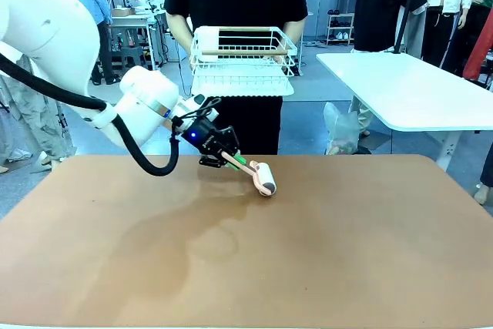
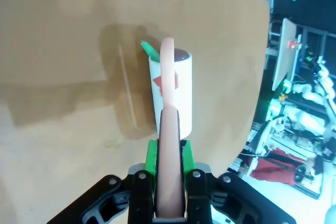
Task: Clean the table.
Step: Clean the table with the Lint Roller when the human lifts the Dish drying rack.
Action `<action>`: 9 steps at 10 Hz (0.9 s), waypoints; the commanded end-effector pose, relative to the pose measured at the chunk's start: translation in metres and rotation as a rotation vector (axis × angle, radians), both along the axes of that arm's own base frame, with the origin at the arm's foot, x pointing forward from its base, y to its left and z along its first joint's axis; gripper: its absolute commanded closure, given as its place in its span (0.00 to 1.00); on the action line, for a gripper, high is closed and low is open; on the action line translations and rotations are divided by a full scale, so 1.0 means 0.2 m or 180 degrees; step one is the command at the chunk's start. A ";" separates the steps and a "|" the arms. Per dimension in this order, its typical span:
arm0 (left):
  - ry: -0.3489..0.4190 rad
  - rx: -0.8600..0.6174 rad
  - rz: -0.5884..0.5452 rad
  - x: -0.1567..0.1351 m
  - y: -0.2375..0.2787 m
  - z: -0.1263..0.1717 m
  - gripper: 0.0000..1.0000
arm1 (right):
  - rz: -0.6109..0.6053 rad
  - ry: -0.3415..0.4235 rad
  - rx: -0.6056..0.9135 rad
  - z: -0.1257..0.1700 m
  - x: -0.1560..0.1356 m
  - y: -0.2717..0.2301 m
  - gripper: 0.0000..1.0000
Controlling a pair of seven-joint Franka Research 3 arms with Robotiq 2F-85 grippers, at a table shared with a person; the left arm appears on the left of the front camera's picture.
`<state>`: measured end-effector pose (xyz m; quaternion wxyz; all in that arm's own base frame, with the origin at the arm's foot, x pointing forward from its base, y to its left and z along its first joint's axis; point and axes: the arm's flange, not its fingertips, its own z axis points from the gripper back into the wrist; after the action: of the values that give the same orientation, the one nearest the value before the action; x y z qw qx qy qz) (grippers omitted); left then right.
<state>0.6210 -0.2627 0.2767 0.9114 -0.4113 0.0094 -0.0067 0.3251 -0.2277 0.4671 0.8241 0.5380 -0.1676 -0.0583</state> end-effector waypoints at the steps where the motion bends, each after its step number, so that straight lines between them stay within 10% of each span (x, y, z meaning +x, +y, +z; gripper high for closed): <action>1: 0.0247 0.0288 -0.0330 -0.08 -0.15 -0.16 0.79 | 0.0010 -0.0064 0.0039 0.02 -0.01 0.00 0.00; 9: 0.0228 -0.0260 -0.0687 -0.05 -0.10 0.27 0.79 | 0.0010 -0.0064 0.0039 0.02 -0.01 0.00 0.00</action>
<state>0.6170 -0.3122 0.3094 0.8959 -0.4294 0.0704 -0.0897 0.3251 -0.2278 0.4671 0.8240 0.5380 -0.1678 -0.0584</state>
